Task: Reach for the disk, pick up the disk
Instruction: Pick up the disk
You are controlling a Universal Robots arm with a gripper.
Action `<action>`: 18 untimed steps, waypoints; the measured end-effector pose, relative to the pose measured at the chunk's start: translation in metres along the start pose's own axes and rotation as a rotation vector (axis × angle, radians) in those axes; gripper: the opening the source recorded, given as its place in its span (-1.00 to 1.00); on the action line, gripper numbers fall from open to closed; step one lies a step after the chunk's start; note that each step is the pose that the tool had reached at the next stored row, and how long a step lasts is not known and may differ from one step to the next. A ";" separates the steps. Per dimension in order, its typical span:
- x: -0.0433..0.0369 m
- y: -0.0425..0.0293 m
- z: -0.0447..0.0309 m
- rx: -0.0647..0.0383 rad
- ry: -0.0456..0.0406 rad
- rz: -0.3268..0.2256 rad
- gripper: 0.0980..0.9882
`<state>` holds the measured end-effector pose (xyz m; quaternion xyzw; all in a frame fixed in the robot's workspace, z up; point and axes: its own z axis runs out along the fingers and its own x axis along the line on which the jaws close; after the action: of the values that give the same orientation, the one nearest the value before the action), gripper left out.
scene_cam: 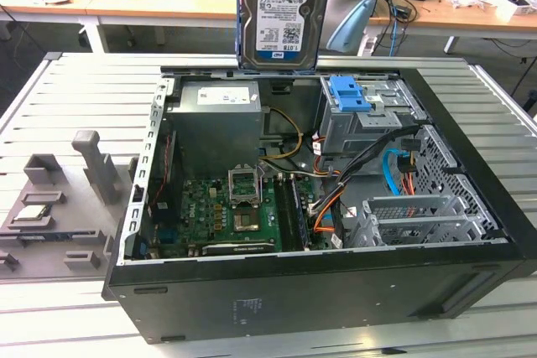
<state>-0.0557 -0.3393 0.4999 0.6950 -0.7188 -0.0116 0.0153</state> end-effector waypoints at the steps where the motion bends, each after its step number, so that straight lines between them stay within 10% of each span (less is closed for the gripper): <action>1: 0.0022 -0.0002 0.0000 0.000 -0.0001 0.000 -0.39; 18: 0.0331 -0.0024 0.0001 0.000 0.0000 0.000 -0.39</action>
<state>-0.0545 -0.3724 0.4999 0.6950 -0.7188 -0.0116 0.0153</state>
